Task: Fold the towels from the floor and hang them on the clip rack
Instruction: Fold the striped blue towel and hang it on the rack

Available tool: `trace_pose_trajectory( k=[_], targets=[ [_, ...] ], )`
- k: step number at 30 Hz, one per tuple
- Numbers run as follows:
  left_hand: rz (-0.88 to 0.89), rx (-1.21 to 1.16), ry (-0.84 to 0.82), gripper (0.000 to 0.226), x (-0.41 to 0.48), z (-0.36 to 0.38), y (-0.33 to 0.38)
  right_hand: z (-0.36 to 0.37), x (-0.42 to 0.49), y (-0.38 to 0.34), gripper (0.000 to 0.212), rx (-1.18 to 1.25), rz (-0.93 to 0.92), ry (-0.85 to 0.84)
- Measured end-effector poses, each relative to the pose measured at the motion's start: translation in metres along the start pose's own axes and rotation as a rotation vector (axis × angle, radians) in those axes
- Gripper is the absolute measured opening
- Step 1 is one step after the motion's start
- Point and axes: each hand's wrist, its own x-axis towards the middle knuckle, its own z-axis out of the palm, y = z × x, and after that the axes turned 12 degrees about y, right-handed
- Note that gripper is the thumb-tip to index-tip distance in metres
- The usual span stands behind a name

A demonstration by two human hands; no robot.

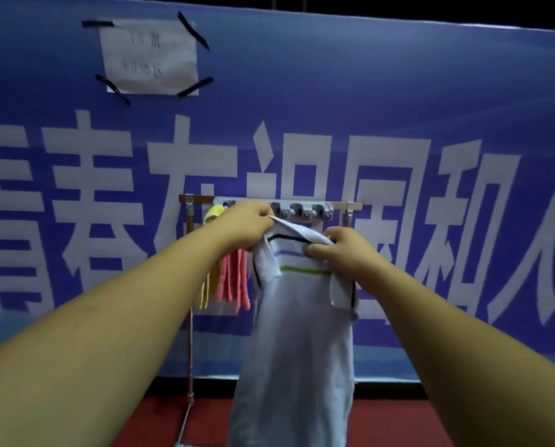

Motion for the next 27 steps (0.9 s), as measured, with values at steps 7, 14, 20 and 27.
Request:
trace_pose_trajectory(
  k=[7, 14, 20, 27],
  targets=[
    [0.041, -0.108, -0.103, 0.021, 0.010, 0.017, -0.014, 0.021, 0.016, -0.007, 0.006, -0.060, -0.153, 0.128],
    [0.029, -0.073, -0.213, 0.015, 0.020, 0.013, -0.023, 0.039, 0.033, -0.005, 0.008, -0.181, -0.209, -0.023],
    [0.007, 0.163, -0.156, 0.014, 0.020, 0.003, -0.055, 0.051, 0.039, 0.015, 0.017, -0.448, -0.292, -0.190],
    [0.011, 0.292, -0.188, 0.022, 0.022, -0.004, -0.089, 0.055, 0.043, 0.040, 0.022, -0.552, -0.183, -0.219]
  ],
)
